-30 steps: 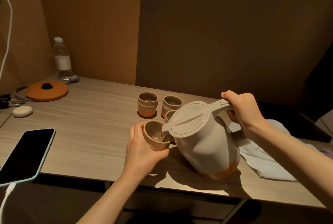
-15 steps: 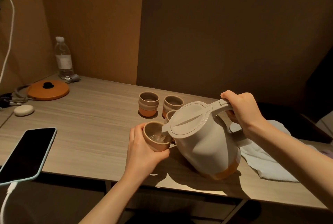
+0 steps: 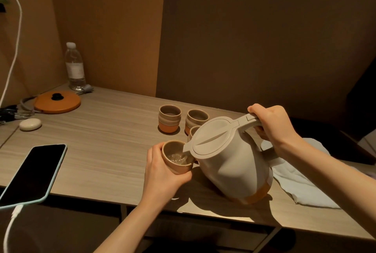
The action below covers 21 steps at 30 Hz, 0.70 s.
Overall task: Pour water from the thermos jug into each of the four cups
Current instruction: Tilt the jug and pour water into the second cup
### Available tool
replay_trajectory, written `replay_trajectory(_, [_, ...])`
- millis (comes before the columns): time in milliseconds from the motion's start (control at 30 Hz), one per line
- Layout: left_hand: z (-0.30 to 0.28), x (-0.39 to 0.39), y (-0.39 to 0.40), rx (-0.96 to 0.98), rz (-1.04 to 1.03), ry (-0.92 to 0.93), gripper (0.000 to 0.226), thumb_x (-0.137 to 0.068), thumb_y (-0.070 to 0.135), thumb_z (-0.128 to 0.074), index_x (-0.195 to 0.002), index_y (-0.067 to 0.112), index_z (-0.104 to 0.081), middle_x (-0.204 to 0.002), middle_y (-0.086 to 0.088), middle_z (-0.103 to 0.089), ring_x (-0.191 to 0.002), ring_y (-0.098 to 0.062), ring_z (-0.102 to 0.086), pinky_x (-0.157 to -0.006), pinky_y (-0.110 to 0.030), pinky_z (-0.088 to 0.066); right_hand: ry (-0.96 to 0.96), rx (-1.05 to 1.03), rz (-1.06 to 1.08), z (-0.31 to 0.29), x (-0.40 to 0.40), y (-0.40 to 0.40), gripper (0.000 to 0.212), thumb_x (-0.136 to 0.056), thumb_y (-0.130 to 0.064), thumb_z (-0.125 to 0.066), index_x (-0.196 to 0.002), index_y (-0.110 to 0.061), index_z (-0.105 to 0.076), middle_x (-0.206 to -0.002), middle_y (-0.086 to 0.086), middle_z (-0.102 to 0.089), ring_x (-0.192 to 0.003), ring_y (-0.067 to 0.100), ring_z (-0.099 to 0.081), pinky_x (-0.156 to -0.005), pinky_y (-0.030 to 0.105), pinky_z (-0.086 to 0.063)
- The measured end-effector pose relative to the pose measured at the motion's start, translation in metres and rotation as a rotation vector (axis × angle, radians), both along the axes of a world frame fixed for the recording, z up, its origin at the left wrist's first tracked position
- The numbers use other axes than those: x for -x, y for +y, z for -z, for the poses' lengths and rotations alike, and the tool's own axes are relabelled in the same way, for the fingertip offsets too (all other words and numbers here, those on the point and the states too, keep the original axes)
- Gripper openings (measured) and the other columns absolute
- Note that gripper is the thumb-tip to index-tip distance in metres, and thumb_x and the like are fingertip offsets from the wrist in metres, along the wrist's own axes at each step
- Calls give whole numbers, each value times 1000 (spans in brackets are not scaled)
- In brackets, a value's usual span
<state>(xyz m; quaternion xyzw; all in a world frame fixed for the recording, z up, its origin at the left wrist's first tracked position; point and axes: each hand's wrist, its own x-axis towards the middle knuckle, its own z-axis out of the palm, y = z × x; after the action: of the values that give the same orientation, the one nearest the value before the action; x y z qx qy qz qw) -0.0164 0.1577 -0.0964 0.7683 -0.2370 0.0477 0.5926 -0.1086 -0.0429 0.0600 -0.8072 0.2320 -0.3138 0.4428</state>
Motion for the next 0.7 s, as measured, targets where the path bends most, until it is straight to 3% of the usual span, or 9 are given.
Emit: replay_trajectory(700, [1,3,1,17,-5,19,86,-49,24,-91,-117,32,-39,-113,12,-44,-101,9,-45,-72,-6,-36,13,-2,15,-1,0,4,48,-87,-20,-56,-41,-11,-49,-42,4,-43,-47,17,-39,-51,29,-33])
